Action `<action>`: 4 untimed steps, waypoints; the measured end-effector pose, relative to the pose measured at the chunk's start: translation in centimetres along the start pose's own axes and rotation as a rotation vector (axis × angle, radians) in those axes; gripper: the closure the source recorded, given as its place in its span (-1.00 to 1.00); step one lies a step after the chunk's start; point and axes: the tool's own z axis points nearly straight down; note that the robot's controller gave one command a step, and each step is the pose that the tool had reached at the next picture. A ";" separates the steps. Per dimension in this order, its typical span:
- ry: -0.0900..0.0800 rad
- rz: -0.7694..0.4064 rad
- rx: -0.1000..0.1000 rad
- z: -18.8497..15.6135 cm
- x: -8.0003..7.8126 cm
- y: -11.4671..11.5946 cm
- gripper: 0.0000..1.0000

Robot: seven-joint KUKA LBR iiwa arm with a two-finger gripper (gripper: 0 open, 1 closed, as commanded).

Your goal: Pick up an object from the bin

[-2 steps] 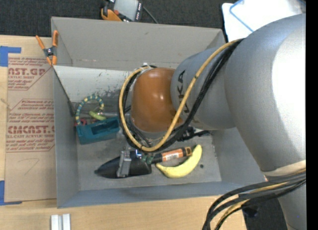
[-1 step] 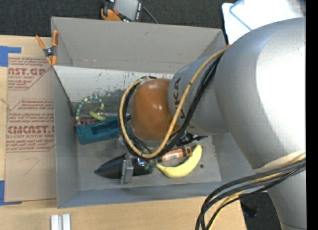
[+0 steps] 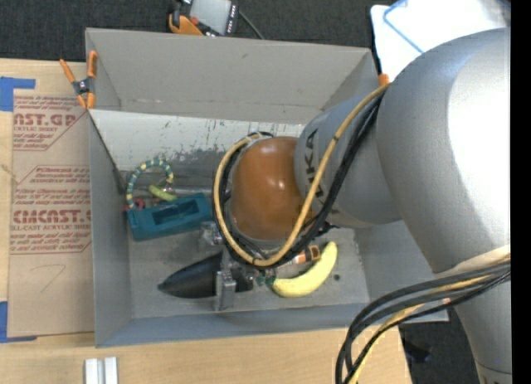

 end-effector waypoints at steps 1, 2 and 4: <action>0.009 -0.039 0.005 -0.1 -4.9 -4.8 1.00; 0.009 -0.039 0.005 -0.2 -4.9 -4.8 1.00; 0.012 -0.039 0.005 -5.5 -4.8 -4.7 1.00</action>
Offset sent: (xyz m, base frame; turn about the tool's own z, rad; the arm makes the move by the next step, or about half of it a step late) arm 0.0000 0.0000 0.0000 0.0000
